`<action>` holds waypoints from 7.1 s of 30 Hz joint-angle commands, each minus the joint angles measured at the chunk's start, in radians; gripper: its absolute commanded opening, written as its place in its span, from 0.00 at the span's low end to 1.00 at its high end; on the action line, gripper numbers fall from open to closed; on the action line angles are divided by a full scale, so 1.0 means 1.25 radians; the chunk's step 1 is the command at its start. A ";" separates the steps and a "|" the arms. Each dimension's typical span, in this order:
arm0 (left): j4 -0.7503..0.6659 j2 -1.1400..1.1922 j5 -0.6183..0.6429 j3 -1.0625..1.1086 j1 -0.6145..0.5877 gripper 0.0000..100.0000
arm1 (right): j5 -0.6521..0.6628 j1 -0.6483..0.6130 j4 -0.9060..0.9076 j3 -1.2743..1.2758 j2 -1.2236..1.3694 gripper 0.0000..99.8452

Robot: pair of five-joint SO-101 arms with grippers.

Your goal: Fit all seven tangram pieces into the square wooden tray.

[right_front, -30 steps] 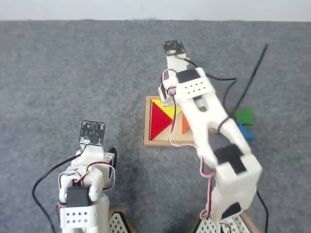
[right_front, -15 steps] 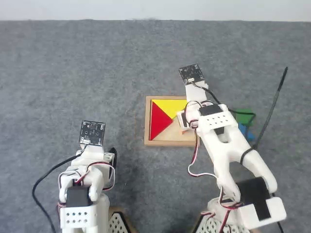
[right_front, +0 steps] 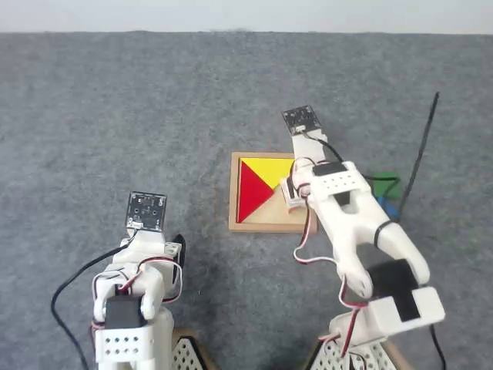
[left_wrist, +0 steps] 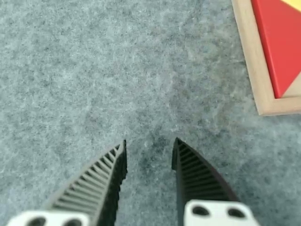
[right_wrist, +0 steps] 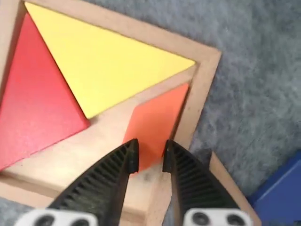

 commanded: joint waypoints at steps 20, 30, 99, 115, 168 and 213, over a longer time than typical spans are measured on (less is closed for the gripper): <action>0.007 -0.022 -0.005 -0.007 0.001 0.15 | 0.006 0.063 0.109 -0.034 -0.196 0.10; 0.007 -0.022 -0.005 -0.007 0.001 0.15 | 0.323 0.127 0.267 -0.012 -0.191 0.11; 0.007 -0.022 -0.005 -0.007 0.001 0.15 | 0.052 -0.048 0.431 -0.419 0.066 0.14; 0.007 -0.022 -0.005 -0.007 0.001 0.15 | -0.275 -0.149 0.284 -0.426 0.193 0.14; 0.007 -0.022 -0.005 -0.007 0.001 0.15 | 0.000 -0.044 0.089 -0.180 0.095 0.01; 0.007 -0.022 -0.005 -0.007 0.001 0.15 | 0.331 0.385 0.304 -0.282 0.052 0.22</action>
